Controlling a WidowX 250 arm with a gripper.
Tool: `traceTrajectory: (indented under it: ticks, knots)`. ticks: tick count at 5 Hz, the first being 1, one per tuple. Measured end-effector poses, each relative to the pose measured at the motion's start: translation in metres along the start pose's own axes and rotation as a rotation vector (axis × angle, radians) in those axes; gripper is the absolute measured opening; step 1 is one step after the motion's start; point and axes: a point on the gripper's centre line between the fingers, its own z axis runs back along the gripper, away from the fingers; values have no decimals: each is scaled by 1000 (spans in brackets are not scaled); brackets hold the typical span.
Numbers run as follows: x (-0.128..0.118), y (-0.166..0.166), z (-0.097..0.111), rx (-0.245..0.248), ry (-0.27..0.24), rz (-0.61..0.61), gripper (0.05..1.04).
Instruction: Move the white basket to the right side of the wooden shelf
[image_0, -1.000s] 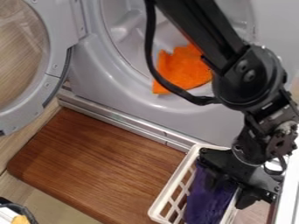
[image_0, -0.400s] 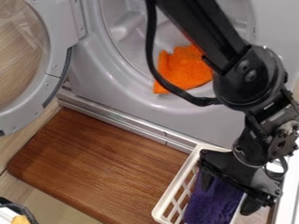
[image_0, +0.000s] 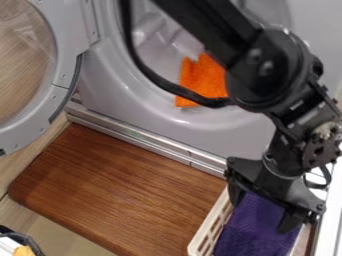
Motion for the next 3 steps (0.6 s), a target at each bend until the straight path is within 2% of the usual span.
traceTrajectory:
  ticks: [1,2,3]
  knots:
    - [0,6,17,11,-29,0,1004]
    - [-3,6,36,18,-78,-11,1004]
    - [-3,7,37,17,-81,-4,1003]
